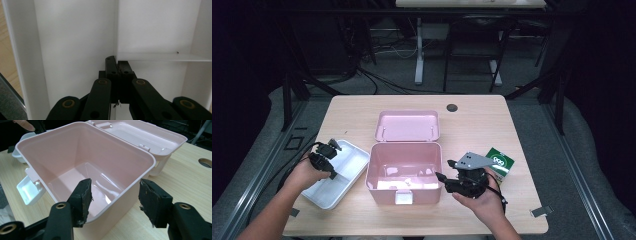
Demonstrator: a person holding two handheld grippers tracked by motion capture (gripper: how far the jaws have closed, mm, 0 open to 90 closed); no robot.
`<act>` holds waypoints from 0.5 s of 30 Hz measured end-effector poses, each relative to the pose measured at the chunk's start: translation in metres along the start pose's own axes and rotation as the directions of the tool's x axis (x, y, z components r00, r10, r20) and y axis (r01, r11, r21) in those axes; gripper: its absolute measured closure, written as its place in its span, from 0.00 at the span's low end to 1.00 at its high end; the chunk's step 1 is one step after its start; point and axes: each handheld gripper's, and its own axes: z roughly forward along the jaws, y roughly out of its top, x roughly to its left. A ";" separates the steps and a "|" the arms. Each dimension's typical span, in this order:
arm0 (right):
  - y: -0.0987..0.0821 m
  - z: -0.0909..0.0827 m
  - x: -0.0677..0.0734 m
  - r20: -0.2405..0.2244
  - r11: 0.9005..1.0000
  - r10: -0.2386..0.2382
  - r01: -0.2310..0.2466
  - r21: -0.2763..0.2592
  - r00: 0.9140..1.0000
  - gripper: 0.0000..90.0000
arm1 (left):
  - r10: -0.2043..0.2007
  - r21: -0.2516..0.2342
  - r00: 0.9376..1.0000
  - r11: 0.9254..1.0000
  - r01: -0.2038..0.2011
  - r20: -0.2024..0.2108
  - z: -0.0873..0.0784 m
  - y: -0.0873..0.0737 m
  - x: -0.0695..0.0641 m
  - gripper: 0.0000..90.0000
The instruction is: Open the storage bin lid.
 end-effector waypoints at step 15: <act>0.008 -0.004 -0.005 0.025 0.999 -0.035 0.034 0.034 0.999 0.38 | 0.007 -0.009 1.000 1.000 -0.007 -0.014 0.012 -0.001 0.000 0.99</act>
